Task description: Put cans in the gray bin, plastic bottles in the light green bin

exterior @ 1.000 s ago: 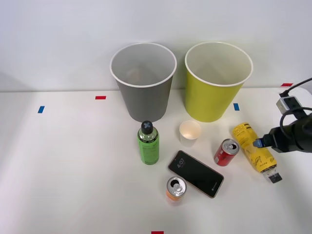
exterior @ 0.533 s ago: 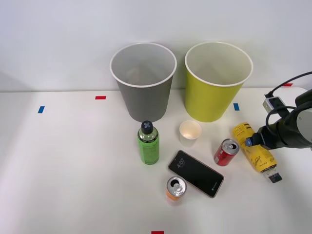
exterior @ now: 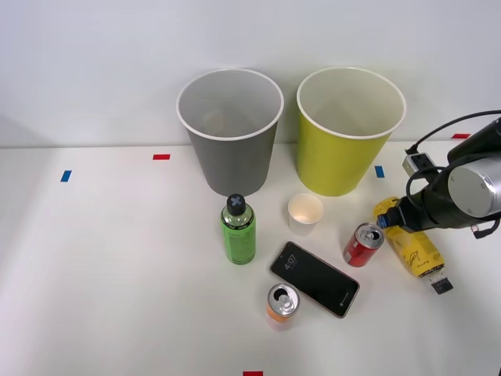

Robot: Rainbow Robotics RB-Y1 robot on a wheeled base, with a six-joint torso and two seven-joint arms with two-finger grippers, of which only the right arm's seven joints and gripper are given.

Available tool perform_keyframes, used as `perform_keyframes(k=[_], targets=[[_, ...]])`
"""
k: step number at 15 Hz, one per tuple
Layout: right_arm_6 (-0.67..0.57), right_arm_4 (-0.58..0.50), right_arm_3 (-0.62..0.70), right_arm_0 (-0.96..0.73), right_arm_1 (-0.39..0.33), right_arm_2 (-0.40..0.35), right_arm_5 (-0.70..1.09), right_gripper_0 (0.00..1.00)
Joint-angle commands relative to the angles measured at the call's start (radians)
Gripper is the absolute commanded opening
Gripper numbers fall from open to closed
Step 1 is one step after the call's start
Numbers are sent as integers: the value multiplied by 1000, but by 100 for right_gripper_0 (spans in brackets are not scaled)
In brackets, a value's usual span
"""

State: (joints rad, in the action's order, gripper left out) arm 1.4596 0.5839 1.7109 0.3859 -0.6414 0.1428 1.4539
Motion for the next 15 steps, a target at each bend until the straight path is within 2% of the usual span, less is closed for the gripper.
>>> perform_keyframes(k=[1, 15], targets=[[2, -58, -74, 37, 26, 24, -21, 100], [-15, -111, -114, 39, 48, 38, 6, 100]])
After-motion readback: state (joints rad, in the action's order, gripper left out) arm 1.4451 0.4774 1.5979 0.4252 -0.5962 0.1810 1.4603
